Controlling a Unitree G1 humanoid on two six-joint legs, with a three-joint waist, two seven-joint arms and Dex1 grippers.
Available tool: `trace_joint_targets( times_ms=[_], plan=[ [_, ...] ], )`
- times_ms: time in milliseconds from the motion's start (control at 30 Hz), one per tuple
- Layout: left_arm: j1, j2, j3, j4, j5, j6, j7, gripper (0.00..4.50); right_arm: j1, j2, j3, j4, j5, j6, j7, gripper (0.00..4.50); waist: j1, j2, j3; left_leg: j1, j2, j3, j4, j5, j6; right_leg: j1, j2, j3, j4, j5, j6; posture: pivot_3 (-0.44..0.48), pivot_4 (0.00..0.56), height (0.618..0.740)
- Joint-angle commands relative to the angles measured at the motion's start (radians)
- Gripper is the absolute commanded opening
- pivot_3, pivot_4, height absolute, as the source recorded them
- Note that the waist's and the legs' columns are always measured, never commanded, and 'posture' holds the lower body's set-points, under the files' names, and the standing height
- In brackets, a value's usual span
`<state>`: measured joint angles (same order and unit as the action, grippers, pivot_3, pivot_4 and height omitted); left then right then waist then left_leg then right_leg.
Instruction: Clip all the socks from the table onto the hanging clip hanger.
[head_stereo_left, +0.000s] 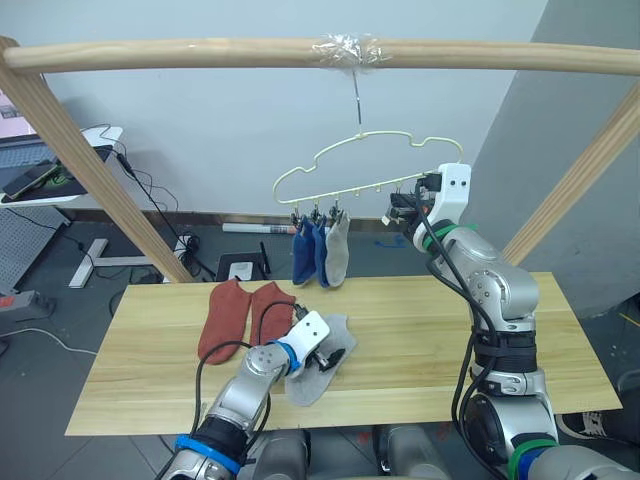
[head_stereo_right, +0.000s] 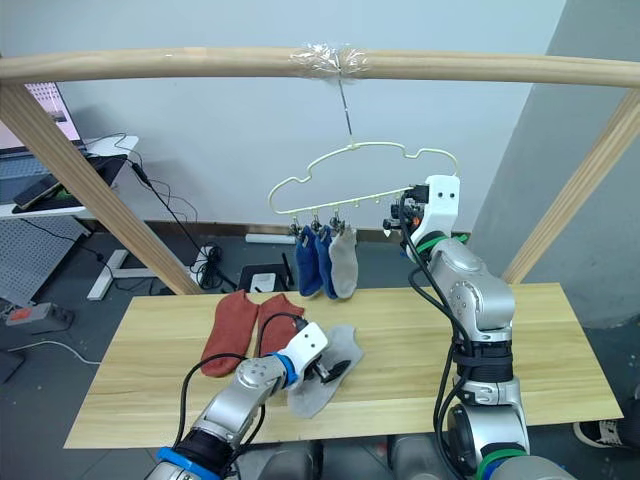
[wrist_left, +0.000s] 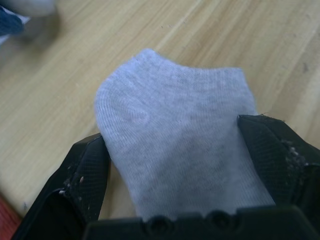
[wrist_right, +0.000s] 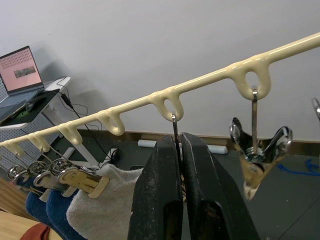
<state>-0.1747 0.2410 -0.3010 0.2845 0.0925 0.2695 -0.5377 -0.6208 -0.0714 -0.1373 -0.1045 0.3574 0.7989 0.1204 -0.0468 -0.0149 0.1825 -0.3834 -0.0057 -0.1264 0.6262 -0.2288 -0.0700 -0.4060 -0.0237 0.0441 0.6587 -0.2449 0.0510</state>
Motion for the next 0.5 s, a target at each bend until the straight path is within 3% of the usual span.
trace_joint_targets(
  times_ms=[33, 167, 500],
  plan=[
    [-0.001, 0.009, -0.057, 0.063, 0.045, -0.032, -0.019, 4.48, 0.017, -0.008, -0.028, 0.002, 0.0, 0.016, -0.032, 0.0, -0.001, 0.001, -0.003, 0.0, 0.0, 0.0, 0.0, 0.0, 0.0, 0.0, 0.0, 0.0, 0.0, 0.0, 0.0, -0.089, 0.127, 0.74],
    [-0.01, 0.025, -0.09, 0.094, 0.078, -0.087, -0.033, 3.61, 0.017, -0.006, -0.027, 0.005, 0.002, 0.012, -0.036, 0.0, -0.001, 0.004, -0.012, 0.0, 0.0, 0.0, 0.0, 0.0, 0.0, 0.001, 0.0, 0.0, -0.001, 0.0, 0.0, -0.087, 0.124, 0.74],
    [-0.012, 0.018, -0.069, 0.1, 0.048, -0.163, -0.054, 0.48, 0.016, -0.014, -0.023, 0.01, 0.005, 0.006, -0.034, 0.0, -0.006, 0.006, -0.017, 0.001, 0.0, 0.0, 0.0, 0.0, 0.0, 0.001, 0.0, 0.0, -0.001, 0.0, 0.0, -0.087, 0.119, 0.74]
  ],
)
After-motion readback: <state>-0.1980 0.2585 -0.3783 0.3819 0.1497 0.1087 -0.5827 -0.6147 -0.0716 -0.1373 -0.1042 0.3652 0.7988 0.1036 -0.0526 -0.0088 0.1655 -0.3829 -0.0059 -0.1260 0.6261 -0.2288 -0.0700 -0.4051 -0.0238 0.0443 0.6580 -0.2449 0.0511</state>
